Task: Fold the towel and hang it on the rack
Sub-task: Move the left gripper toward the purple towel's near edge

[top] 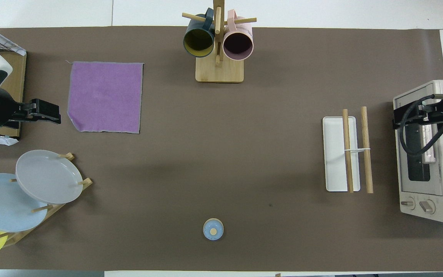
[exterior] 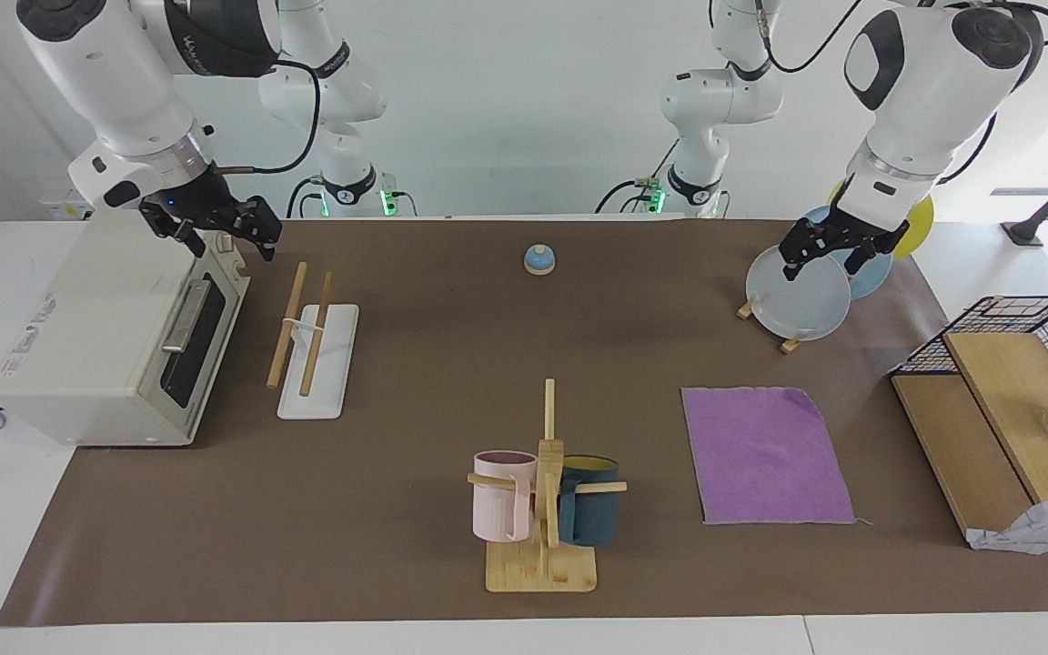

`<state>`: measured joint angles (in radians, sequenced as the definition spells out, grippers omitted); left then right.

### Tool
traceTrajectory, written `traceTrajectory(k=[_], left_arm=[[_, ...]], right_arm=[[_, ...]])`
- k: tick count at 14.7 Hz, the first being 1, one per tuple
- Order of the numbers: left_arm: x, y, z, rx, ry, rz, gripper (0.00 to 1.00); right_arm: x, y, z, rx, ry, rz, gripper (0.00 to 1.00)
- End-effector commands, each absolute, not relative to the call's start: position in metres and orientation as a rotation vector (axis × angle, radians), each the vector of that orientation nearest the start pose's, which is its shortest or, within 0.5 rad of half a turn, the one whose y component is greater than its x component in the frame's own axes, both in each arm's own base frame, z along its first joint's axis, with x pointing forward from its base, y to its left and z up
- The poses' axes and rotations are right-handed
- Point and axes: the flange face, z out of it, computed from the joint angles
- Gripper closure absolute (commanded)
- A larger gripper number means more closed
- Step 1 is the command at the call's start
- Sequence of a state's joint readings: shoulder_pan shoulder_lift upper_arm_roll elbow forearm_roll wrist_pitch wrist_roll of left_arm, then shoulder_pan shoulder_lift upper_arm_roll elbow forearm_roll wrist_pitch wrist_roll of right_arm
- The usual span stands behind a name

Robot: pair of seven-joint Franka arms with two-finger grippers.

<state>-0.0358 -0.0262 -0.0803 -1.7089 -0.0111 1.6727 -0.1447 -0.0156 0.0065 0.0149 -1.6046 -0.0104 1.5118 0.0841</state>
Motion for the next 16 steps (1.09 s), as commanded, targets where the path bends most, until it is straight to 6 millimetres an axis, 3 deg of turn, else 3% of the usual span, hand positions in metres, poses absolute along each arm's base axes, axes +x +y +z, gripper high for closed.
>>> traceTrajectory(k=[1,16], left_arm=[[0.544,-0.067,0.588,-3.134,-0.035,-0.001,0.0],[0.546,-0.054,0.589,-3.136,-0.071,-0.037,0.0]], right_arm=[[0.546,-0.004,0.604,-3.145,0.121,0.137,0.0],[0.547,-0.004,0.604,-3.145,0.121,0.137,0.0]])
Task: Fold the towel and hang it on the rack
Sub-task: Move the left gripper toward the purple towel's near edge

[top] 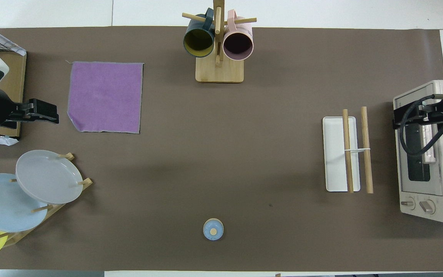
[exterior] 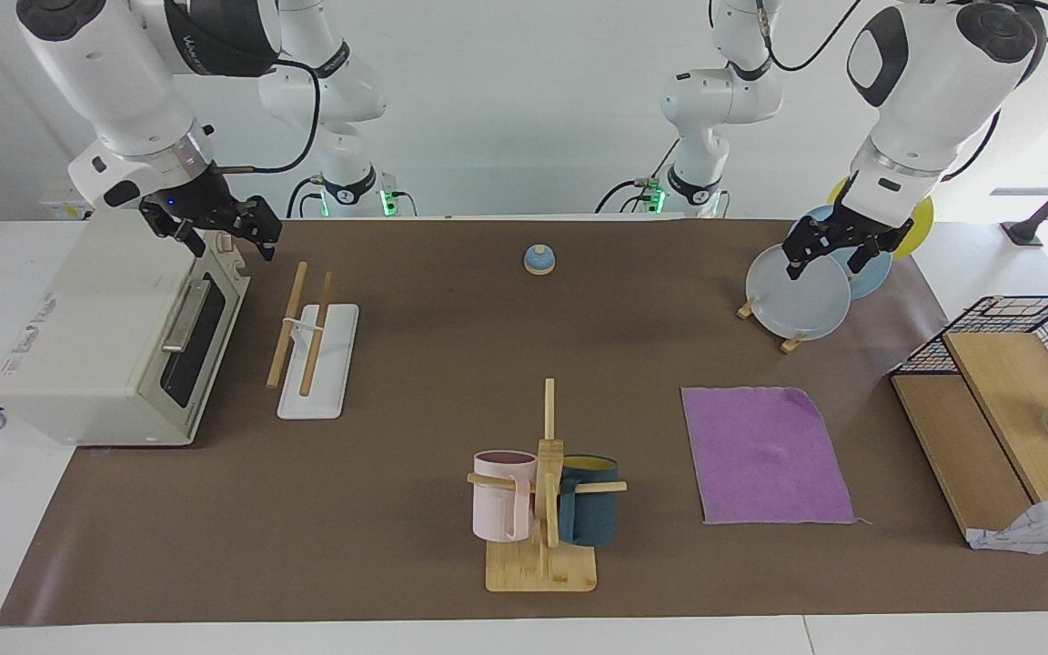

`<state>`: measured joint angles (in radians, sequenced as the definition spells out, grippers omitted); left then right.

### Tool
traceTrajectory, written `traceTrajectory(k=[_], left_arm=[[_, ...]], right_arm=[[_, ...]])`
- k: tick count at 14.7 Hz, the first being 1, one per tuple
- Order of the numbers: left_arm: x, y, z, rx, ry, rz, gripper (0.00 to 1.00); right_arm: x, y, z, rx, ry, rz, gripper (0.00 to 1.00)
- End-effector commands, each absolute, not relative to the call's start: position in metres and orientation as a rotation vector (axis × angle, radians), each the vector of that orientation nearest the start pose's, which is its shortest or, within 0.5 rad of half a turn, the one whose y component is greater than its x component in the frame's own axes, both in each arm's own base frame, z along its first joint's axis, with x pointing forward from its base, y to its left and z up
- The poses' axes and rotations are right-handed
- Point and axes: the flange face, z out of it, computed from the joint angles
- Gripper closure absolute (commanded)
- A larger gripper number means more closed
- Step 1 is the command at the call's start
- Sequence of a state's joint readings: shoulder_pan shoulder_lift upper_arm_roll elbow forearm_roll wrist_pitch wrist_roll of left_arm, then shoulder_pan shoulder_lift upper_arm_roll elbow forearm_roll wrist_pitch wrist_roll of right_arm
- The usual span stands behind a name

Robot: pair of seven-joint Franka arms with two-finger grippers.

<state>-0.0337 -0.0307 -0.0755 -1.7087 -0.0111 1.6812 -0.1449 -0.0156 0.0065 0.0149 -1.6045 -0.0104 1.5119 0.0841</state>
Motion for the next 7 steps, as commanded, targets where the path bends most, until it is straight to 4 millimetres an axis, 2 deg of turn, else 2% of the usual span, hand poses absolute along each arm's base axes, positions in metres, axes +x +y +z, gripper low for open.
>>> traceTrajectory(k=[1,5,7], left_arm=[[0.547,-0.047,0.588,-3.135,-0.09,-0.039,0.0],[0.553,-0.034,0.584,-3.138,-0.127,-0.051,0.0],[0.563,-0.028,0.569,-3.147,-0.149,-0.04,0.0]], right_arm=[[0.547,-0.004,0.604,-3.141,0.121,0.137,0.0],[0.546,-0.004,0.603,-3.139,0.125,0.14,0.0],[0.546,-0.004,0.603,-3.139,0.125,0.142,0.0]])
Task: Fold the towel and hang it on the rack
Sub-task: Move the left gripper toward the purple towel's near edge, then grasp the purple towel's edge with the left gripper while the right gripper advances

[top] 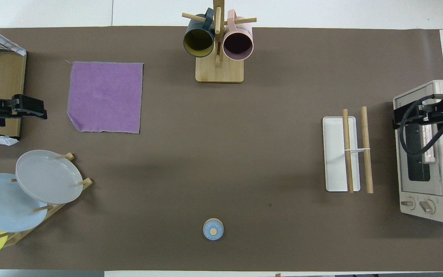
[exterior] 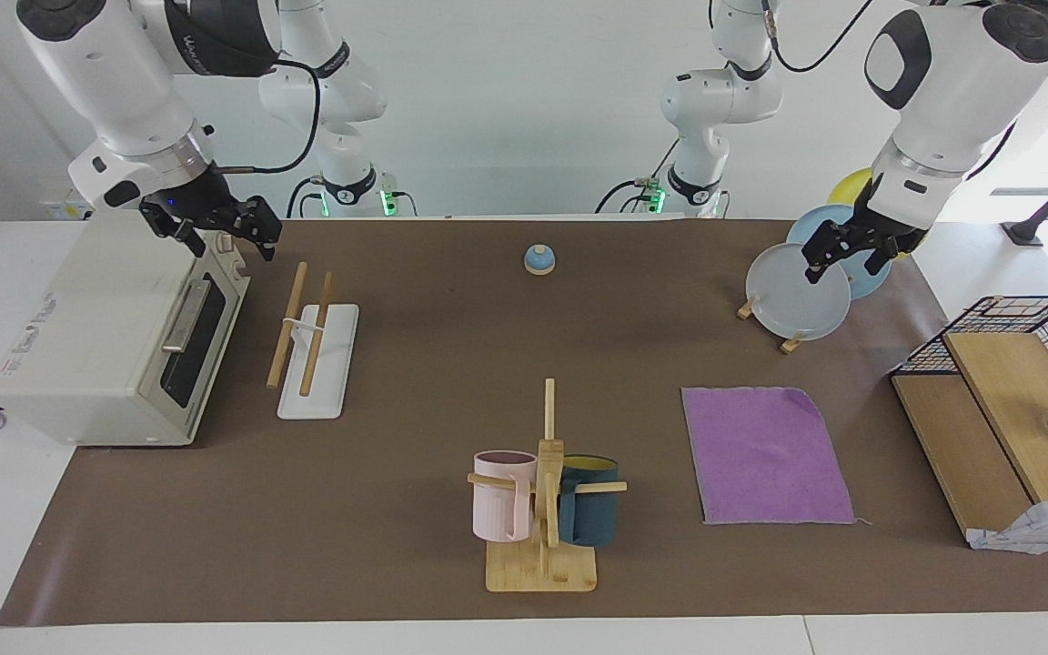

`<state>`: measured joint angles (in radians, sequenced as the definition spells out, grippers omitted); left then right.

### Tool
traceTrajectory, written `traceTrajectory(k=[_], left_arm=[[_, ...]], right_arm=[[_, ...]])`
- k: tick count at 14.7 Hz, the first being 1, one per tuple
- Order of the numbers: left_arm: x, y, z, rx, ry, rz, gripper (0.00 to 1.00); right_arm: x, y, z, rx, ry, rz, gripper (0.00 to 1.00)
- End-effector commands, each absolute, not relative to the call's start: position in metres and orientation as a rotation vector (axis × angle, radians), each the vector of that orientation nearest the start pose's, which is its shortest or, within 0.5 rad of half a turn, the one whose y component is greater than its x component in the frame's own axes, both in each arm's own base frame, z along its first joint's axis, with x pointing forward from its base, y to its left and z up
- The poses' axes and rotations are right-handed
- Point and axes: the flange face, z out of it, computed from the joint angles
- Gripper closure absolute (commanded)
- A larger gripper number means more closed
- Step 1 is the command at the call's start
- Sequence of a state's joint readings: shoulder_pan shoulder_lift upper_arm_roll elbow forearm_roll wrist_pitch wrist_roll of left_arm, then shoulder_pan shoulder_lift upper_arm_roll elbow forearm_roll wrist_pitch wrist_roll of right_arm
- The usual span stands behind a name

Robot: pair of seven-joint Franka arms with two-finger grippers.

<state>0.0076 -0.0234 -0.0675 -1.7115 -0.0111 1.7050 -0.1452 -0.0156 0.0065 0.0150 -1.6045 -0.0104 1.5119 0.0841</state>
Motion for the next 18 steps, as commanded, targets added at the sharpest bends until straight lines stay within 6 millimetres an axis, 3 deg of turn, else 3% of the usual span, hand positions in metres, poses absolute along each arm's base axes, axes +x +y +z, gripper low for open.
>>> traceTrajectory(k=[1,6,9,13,16,18], left_arm=[[0.571,-0.018,0.557,-3.156,-0.186,-0.032,0.0],[0.625,0.014,0.453,-3.173,-0.29,-0.006,0.0],[0.642,0.038,0.4,-3.172,-0.366,-0.039,0.0],[0.64,0.044,0.361,-3.179,-0.447,-0.039,0.01],[0.626,0.041,0.334,-3.161,-0.547,-0.05,0.09],[0.622,0.034,0.327,-3.153,-0.589,-0.048,0.14]], right_arm=[[0.546,-0.003,0.603,-3.139,0.123,0.142,0.0],[0.545,-0.004,0.601,-3.139,0.125,0.152,0.0],[0.545,-0.002,0.603,-3.139,0.123,0.142,0.0],[0.545,0.0,0.603,-3.14,0.116,0.145,0.0],[0.547,0.005,0.604,-3.139,0.104,0.13,0.0],[0.546,0.016,0.604,-3.141,0.075,0.13,0.0]])
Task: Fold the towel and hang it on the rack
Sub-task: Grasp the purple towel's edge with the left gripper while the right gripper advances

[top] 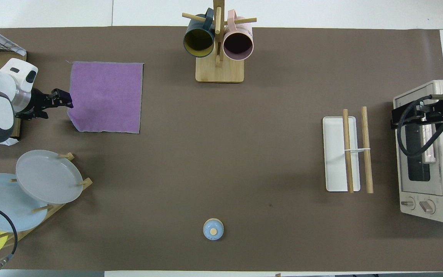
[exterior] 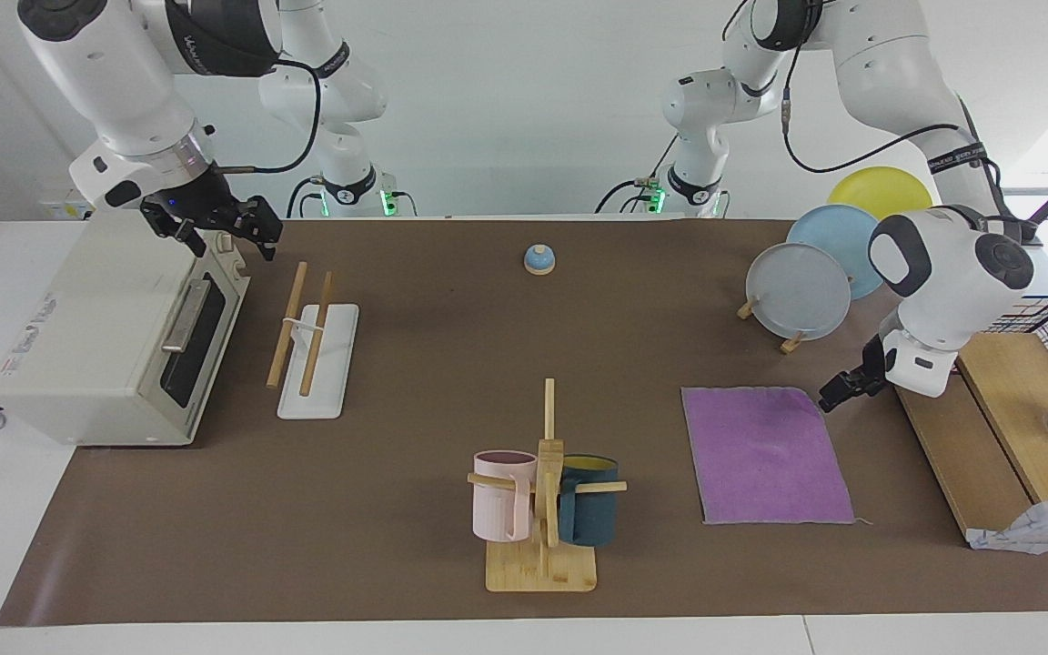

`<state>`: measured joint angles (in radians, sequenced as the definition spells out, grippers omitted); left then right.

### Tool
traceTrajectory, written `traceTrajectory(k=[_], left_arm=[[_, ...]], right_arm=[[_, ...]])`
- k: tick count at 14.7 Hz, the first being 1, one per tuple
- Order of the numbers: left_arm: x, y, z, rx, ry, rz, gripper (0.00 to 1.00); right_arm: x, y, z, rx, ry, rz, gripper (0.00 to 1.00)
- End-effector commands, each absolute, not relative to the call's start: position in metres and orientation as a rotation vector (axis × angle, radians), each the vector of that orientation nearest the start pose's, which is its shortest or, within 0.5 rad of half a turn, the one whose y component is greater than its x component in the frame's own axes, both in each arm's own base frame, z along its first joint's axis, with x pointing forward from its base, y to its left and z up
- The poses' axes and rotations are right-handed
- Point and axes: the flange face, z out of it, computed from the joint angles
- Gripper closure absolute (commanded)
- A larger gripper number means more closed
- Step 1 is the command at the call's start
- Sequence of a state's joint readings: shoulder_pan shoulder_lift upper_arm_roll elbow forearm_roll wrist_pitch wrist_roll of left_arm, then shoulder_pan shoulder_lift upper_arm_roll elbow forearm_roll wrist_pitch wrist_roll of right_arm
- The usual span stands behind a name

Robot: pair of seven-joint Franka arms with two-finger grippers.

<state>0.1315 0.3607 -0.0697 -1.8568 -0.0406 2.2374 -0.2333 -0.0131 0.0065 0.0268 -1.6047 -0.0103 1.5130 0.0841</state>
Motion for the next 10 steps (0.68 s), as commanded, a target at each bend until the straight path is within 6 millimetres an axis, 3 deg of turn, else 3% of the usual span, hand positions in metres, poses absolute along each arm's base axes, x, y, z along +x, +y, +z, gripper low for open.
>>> traceTrajectory(k=[1,5,10], left_arm=[[0.621,0.031,0.326,-3.148,-0.616,-0.042,0.16],[0.62,0.029,0.326,-3.147,-0.626,-0.016,0.26],[0.609,0.027,0.319,-3.137,-0.649,0.028,0.63]], right_arm=[[0.546,0.019,0.604,-3.141,0.068,0.13,0.0],[0.545,0.013,0.602,-3.134,0.079,0.14,0.0],[0.544,0.027,0.603,-3.14,0.036,0.13,0.0]])
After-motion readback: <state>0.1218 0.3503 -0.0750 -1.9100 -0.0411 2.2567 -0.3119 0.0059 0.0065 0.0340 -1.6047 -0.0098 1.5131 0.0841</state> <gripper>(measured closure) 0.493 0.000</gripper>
